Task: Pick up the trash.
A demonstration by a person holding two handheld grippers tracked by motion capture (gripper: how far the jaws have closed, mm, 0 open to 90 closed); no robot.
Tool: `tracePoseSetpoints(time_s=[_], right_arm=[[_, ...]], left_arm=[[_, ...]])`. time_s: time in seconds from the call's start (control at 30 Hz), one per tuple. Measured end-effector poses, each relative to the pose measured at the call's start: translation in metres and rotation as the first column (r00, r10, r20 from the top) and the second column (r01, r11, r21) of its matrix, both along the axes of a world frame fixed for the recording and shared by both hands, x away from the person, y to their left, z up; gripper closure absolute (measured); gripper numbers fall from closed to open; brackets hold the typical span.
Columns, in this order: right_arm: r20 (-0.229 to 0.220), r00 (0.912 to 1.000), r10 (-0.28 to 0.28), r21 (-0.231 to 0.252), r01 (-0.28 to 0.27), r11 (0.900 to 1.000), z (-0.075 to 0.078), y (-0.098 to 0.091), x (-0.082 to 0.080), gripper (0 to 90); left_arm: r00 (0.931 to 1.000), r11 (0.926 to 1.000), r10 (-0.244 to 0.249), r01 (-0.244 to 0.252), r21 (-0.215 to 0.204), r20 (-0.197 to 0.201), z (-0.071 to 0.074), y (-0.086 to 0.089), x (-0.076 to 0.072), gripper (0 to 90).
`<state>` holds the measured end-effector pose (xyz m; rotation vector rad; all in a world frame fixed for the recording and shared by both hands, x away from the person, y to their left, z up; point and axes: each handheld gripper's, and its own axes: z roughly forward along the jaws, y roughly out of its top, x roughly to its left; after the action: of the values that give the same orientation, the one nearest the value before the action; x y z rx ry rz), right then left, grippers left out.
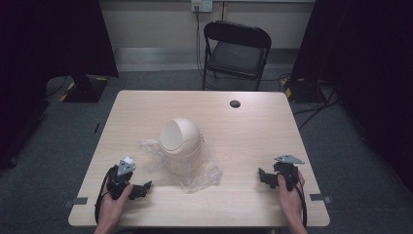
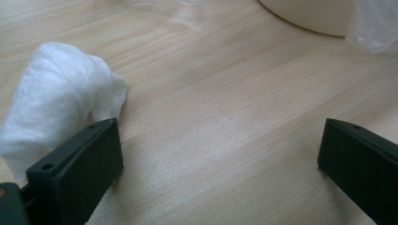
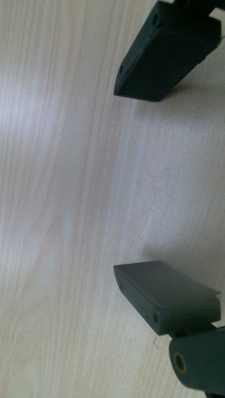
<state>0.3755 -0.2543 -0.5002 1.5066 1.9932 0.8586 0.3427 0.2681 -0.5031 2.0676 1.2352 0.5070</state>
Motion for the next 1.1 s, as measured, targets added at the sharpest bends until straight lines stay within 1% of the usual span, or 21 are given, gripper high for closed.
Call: tracePoseSetpoints(time_s=[0.07, 0.13, 0.17, 0.2, 0.23, 0.3, 0.37, 0.47, 0.5, 0.53, 0.63, 0.67, 0.7, 0.73, 0.8, 0.83, 0.9, 0.97, 1.0, 1.07, 1.1], right_arm=[[0.0, 1.0, -0.001, 0.0, 0.001, 1.0, 0.0, 0.0, 0.0, 11.6], [0.0, 1.0, -0.001, 0.001, 0.001, 1.0, 0.0, 0.0, 0.0, 11.6], [0.0, 1.0, -0.001, 0.0, 0.001, 1.0, 0.0, 0.0, 0.0, 11.6], [0.0, 1.0, -0.001, 0.0, 0.001, 1.0, 0.0, 0.0, 0.0, 11.6], [0.0, 1.0, -0.001, 0.001, 0.001, 1.0, 0.0, 0.0, 0.0, 11.6], [0.0, 1.0, -0.001, 0.0, 0.001, 1.0, 0.0, 0.0, 0.0, 11.6], [0.0, 1.0, -0.001, 0.0, 0.001, 1.0, 0.0, 0.0, 0.0, 11.6], [0.0, 1.0, -0.001, 0.0, 0.001, 1.0, 0.0, 0.0, 0.0, 11.6], [0.0, 1.0, -0.001, 0.0, 0.001, 1.0, 0.0, 0.0, 0.0, 11.6], [0.0, 1.0, -0.001, 0.0, 0.001, 1.0, 0.0, 0.0, 0.0, 11.6], [0.0, 1.0, -0.001, 0.0, 0.001, 1.0, 0.0, 0.0, 0.0, 11.6], [0.0, 1.0, -0.001, 0.0, 0.001, 1.0, 0.0, 0.0, 0.0, 11.6], [0.0, 1.0, -0.001, 0.0, 0.001, 1.0, 0.0, 0.0, 0.0, 11.6], [0.0, 1.0, -0.001, 0.0, 0.001, 1.0, 0.0, 0.0, 0.0, 11.6], [0.0, 1.0, -0.001, 0.0, 0.001, 1.0, 0.0, 0.0, 0.0, 11.6], [0.0, 1.0, -0.001, 0.0, 0.001, 1.0, 0.0, 0.0, 0.0, 11.6], [0.001, 1.0, 0.0, -0.002, 0.0, 1.0, 0.0, 0.0, 0.0, 11.4], [0.001, 1.0, 0.0, -0.002, 0.0, 1.0, 0.0, 0.0, 0.0, 11.4], [0.0, 1.0, 0.0, -0.001, 0.0, 1.0, 0.0, 0.0, 0.0, 11.4], [0.001, 1.0, 0.001, -0.002, -0.001, 1.0, 0.0, 0.0, 0.0, 11.4], [0.001, 1.0, 0.001, -0.002, -0.001, 1.0, 0.0, 0.0, 0.0, 11.4]], left_arm=[[1.0, 1.0, -0.005, 0.005, 0.005, -0.001, 0.0, 0.0, 0.0, 0.0], [1.0, 1.0, -0.004, 0.004, 0.008, 0.007, 0.0, 0.0, -0.001, 0.5], [0.9999, 0.9998, -0.016, 0.016, 0.011, 0.006, 0.001, 0.001, -0.002, 2.0], [0.9999, 0.9999, -0.013, 0.013, 0.003, 0.009, 0.002, 0.0, -0.004, 4.4], [0.9994, 0.9995, -0.032, 0.032, 0.006, 0.01, 0.004, 0.001, -0.006, 11.2], [0.999, 0.9991, -0.043, 0.043, 0.006, 0.016, 0.004, 0.002, -0.007, 16.3], [0.9983, 0.9981, -0.056, 0.056, 0.024, 0.016, 0.006, 0.002, -0.012, 16.0], [0.9979, 0.9981, -0.059, 0.059, 0.021, 0.026, 0.008, 0.003, -0.014, 15.7], [0.9977, 0.998, -0.063, 0.062, 0.008, 0.028, 0.009, 0.003, -0.015, 16.1], [0.9969, 0.9973, -0.073, 0.073, 0.004, 0.029, 0.011, 0.003, -0.016, 16.0], [0.9964, 0.9966, -0.08, 0.08, -0.018, 0.029, 0.015, 0.004, -0.018, 16.3], [0.9958, 0.9956, -0.088, 0.089, -0.031, 0.023, 0.017, 0.005, -0.018, 16.6], [0.9961, 0.9954, -0.085, 0.086, -0.043, 0.023, 0.019, 0.007, -0.018, 16.7], [0.9975, 0.9958, -0.067, 0.069, -0.061, 0.022, 0.022, 0.01, -0.019, 17.3], [0.9979, 0.9962, -0.063, 0.064, -0.059, 0.019, 0.024, 0.013, -0.019, 19.4], [0.9987, 0.9964, -0.049, 0.05, -0.069, 0.016, 0.026, 0.014, -0.019, 19.4], [0.9989, 0.9942, -0.038, 0.04, -0.1, 0.029, 0.034, 0.019, -0.022, 20.2], [0.9987, 0.9932, -0.04, 0.043, -0.108, 0.033, 0.037, 0.02, -0.023, 20.2], [0.9994, 0.9938, -0.028, 0.03, -0.107, 0.021, 0.04, 0.021, -0.022, 20.1], [0.9995, 0.9941, -0.025, 0.026, -0.105, 0.019, 0.041, 0.021, -0.02, 20.1], [0.9994, 0.9928, -0.031, 0.033, -0.115, 0.018, 0.042, 0.021, -0.018, 20.1]])
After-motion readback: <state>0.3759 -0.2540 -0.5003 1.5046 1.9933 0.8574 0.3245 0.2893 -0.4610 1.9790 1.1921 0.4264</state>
